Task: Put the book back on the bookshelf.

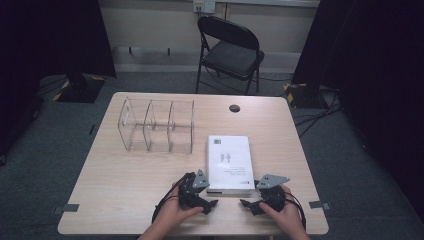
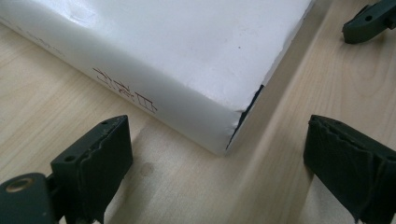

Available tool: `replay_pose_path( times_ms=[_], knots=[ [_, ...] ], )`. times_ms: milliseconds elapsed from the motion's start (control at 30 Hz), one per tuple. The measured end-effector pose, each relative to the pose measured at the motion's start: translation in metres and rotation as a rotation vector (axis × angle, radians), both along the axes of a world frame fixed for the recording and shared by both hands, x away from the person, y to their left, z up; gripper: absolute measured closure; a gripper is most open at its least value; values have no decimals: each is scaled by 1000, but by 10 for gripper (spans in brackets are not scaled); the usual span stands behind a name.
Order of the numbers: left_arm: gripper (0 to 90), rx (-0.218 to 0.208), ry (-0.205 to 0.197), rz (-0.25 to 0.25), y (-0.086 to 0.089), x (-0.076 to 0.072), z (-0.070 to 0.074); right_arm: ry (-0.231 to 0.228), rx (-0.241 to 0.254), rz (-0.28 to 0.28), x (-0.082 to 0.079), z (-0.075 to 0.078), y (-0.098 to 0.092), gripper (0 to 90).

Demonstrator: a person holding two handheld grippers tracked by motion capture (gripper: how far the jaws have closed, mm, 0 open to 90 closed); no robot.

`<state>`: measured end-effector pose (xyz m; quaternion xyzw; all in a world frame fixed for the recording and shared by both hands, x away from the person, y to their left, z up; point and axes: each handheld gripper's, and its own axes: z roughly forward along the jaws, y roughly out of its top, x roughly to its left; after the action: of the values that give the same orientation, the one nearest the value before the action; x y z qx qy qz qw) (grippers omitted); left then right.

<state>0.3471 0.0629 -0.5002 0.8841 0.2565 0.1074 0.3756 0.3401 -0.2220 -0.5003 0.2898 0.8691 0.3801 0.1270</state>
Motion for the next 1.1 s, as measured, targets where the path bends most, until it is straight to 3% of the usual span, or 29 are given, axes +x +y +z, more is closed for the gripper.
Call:
replay_pose_path(
  times_ms=[433,600,767,833,1100],
  knots=[
    [76,-4,4,11,0,0,0,4,-2,-16,3,0,3,124],
    [85,-12,-1,29,-1,0,0,-2,3,-77,7,0,7,157],
    [85,-10,-1,29,0,0,0,-7,11,-90,11,0,9,206],
    [84,-10,2,30,-1,0,0,-21,15,-79,10,0,12,265],
    [34,6,9,73,-8,5,-1,-17,18,-94,10,1,12,276]
  ],
)
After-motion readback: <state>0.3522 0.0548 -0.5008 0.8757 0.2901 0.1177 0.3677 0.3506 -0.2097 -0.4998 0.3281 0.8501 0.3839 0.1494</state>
